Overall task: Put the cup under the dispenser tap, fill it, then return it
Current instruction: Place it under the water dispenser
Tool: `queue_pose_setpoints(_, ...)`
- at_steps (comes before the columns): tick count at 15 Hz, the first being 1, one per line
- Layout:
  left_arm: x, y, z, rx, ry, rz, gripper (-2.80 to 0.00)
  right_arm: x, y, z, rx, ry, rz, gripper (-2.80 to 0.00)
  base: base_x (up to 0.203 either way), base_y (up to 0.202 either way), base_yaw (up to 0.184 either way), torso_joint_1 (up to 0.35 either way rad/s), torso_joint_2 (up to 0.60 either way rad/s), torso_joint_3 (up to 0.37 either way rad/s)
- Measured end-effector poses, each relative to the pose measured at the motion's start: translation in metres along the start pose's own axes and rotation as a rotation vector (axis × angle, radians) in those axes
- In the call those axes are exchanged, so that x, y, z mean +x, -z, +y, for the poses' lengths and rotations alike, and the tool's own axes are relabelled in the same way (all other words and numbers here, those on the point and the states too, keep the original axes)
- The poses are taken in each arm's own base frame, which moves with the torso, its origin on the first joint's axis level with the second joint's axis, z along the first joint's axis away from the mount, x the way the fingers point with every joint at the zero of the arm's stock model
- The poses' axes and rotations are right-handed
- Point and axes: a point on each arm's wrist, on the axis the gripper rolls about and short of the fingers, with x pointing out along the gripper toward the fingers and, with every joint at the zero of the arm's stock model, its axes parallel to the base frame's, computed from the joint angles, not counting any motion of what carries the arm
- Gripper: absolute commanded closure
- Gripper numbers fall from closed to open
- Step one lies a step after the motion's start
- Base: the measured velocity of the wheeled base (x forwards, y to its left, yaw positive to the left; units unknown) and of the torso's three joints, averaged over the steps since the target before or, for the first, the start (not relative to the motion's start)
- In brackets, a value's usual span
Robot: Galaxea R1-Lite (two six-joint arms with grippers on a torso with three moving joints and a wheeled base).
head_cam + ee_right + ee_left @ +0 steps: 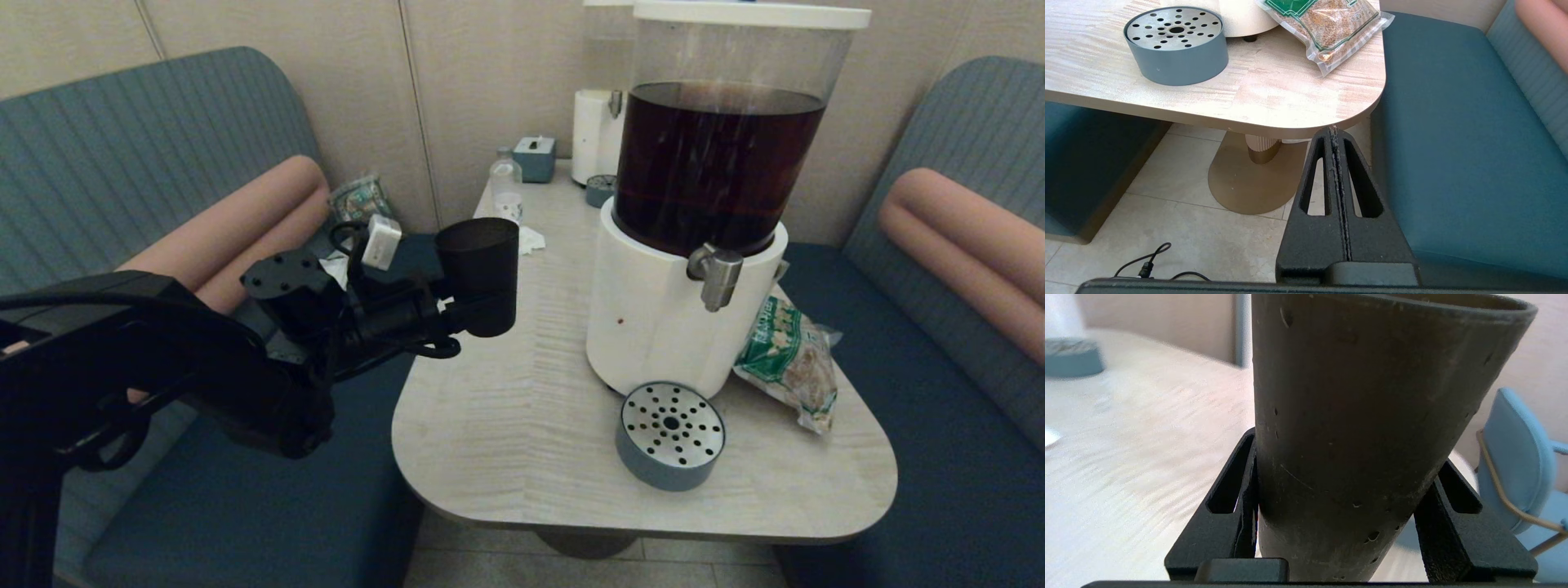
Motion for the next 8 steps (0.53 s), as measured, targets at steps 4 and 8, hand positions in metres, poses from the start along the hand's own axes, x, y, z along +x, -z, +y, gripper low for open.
queue_pose_setpoints(4, 0.021, 0.002, -0.021, -0.007, 0.025, -0.017, 0.00, 0.000, 0.000, 0.000, 0.000, 0.000, 0.000, 0.00, 0.000, 0.000, 0.000, 0.000, 0.00, 0.000)
queue_pose_setpoints(8, 0.040, 0.010, -0.039, -0.030, 0.042, -0.024, 0.00, 0.000, 0.000, 0.000, 0.000, 0.000, 0.000, 0.00, 0.000, 0.000, 0.000, 0.000, 0.00, 0.000)
